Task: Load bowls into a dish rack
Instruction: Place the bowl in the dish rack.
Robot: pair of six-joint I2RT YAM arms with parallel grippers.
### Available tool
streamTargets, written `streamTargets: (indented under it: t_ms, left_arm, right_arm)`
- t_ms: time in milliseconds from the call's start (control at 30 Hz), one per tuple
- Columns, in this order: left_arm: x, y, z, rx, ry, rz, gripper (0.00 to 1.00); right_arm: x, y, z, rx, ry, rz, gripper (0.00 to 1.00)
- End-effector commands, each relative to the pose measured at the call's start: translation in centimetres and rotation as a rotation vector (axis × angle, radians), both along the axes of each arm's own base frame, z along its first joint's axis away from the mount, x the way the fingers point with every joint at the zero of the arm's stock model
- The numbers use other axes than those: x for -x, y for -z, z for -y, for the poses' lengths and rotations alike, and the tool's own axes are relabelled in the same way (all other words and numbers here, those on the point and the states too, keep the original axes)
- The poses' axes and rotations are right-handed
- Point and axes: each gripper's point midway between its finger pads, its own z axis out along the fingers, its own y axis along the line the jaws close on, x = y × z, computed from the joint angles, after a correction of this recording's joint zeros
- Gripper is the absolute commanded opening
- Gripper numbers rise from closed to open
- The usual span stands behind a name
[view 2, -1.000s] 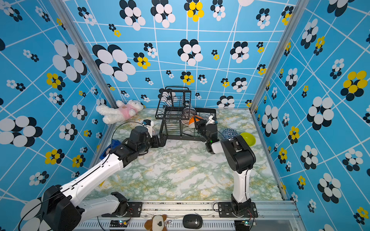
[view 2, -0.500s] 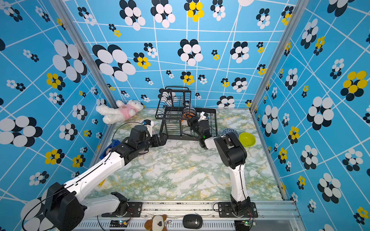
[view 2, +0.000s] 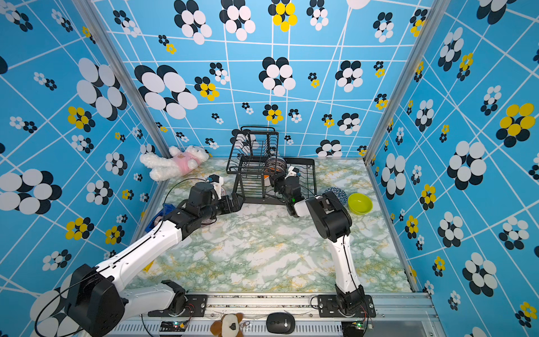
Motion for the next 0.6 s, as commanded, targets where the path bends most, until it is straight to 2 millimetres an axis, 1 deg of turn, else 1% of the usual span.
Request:
streamTargets:
  t_ms: [0,133,233,367,467,567]
  left_arm:
    - [-0.2,0.3,0.0,0.024,0.000,-0.008,0.99]
    - [-0.3,0.4,0.0,0.034,-0.002,-0.013,0.99]
    - [-0.4,0.4,0.0,0.041,-0.001,-0.020,0.99]
    - [-0.4,0.6,0.0,0.045,-0.004,-0.024,0.99]
    - [-0.4,0.6,0.0,0.053,-0.003,-0.028,0.99]
    - [-0.5,0.6,0.0,0.057,-0.003,-0.030,0.99]
  right_arm:
    - [-0.1,-0.6,-0.8,-0.028,0.001,0.042,0.00]
    - [-0.2,0.3,-0.8,-0.024,0.005,0.019,0.00]
    - [0.0,0.5,-0.5,-0.028,0.019,-0.007,0.00]
    - [0.3,0.9,0.2,-0.007,0.050,-0.070,0.00]
    - [0.5,1.3,0.3,0.018,0.051,-0.124,0.00]
    - [0.6,1.7,0.3,0.026,0.049,-0.163,0.03]
